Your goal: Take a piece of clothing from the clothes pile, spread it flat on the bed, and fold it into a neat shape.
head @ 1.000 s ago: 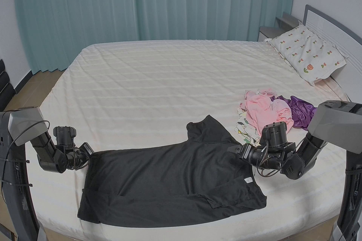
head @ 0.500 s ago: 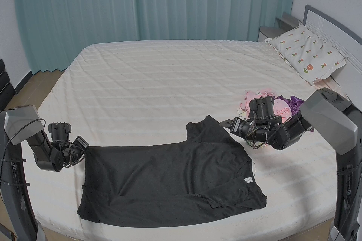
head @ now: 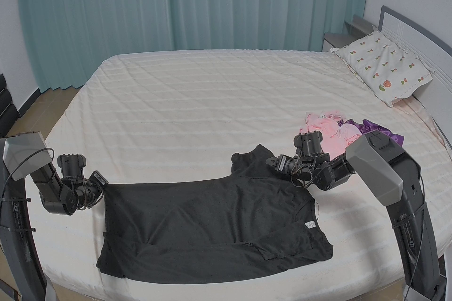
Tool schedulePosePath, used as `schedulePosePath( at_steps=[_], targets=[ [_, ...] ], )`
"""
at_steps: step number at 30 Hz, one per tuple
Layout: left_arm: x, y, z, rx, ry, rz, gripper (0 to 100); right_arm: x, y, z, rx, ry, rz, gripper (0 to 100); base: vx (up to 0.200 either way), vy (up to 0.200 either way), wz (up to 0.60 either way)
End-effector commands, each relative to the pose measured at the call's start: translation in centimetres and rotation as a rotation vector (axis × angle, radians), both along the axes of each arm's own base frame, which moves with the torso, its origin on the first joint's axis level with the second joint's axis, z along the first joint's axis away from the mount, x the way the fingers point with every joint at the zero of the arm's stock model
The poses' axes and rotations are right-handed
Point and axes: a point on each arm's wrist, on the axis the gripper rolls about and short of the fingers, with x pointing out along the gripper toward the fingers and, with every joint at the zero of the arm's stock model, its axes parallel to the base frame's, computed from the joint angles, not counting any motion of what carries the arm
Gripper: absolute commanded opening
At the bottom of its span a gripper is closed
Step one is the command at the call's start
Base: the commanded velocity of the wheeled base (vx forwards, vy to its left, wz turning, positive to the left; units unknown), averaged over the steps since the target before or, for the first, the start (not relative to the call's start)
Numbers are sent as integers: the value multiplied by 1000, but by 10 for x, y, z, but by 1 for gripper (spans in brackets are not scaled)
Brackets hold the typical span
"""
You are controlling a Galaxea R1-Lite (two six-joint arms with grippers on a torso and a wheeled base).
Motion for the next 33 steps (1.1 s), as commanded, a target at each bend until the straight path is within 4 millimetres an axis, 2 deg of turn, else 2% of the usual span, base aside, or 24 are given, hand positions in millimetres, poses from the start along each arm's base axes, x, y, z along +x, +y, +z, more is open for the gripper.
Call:
schedulePosePath(
  at_steps=[1, 5, 6, 12, 16, 21, 26, 29, 33],
  targets=[
    [-2, -1, -1, -1, 5, -1, 0, 9, -1, -20, 3, 14, -14, 100, 0, 0, 0],
    [-2, -1, -1, -1, 5, -1, 0, 9, 0, -18, 7, 12, -9, 100, 0, 0, 0],
    [-2, -1, -1, -1, 5, -1, 0, 9, 0, -19, 6, 13, -9, 0, 0, 0, 0],
    [0, 0, 1, 1, -2, 0, 0, 10, -1, -19, 12, 4, -17, 0, 0, 0, 0],
    [1, 0, 1, 2, -6, 0, 0, 13, -9, -10, 37, -5, -50, 0, 0, 0, 0],
    [2, 0, 5, 7, -18, 0, 0, 16, -16, 4, 43, -33, -83, 0, 0, 0, 0],
    [4, 1, 6, 19, -26, 0, 0, 19, -27, 33, 92, -74, -139, 0, 0, 0, 0],
    [7, 1, 8, 25, -36, -3, 0, 15, -32, 43, 98, -84, -147, 0, 0, 0, 0],
    [8, 1, 10, 52, -40, -22, 0, 12, -38, 46, 103, -120, -154, 0, 0, 0, 0]
  ],
)
